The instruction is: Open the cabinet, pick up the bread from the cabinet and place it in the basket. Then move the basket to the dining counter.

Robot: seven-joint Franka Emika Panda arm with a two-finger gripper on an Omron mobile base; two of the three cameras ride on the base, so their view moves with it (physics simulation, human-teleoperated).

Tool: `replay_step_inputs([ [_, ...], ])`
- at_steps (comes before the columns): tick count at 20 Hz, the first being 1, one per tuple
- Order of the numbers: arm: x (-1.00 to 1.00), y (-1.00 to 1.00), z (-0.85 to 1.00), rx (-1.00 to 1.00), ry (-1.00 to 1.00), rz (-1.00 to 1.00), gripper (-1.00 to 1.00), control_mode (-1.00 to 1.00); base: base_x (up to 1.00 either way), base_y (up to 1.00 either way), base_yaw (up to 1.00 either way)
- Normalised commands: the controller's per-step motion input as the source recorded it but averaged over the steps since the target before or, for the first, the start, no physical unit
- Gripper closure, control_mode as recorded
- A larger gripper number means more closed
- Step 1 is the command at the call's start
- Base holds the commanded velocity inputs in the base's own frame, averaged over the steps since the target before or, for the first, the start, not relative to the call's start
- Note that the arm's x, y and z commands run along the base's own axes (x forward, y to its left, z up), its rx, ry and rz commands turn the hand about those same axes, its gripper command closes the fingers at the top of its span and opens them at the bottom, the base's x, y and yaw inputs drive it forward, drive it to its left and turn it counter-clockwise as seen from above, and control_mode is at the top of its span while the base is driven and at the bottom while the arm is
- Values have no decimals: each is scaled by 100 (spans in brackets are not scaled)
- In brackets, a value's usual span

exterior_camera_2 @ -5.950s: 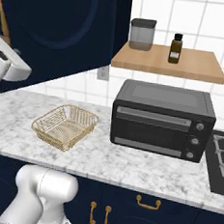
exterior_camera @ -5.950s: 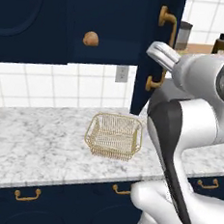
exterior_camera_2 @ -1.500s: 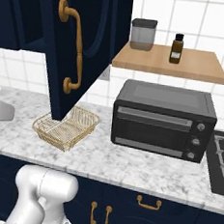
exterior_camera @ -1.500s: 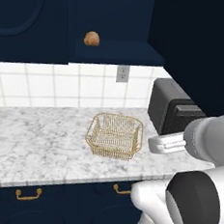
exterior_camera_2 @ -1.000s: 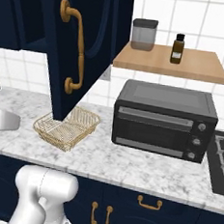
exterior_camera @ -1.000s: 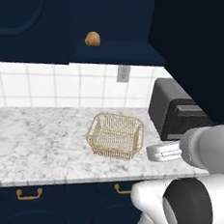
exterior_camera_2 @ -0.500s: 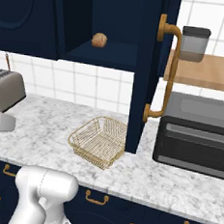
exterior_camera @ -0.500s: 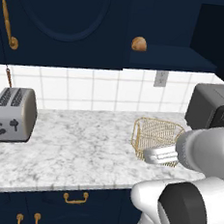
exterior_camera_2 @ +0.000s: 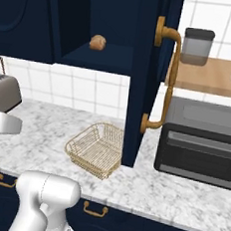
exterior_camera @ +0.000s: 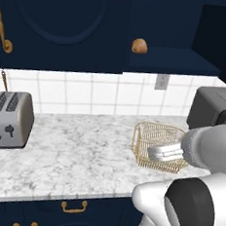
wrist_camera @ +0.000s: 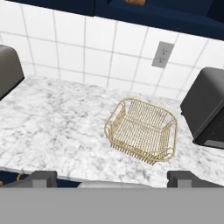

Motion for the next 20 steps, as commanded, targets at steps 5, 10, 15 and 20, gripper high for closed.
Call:
replay_step_inputs([
  [5, 4, -20, 87, 4, 0, 10, -100, -100, 0, 0, 0],
  [10, 14, -16, 72, 0, -1, 8, -100, -100, 0, 0, 0],
  [15, 30, -53, 19, 2, -9, 5, -100, -100, 0, 0, 0],
  [20, 51, -17, 23, 0, -19, 0, -100, -100, 0, 0, 0],
])
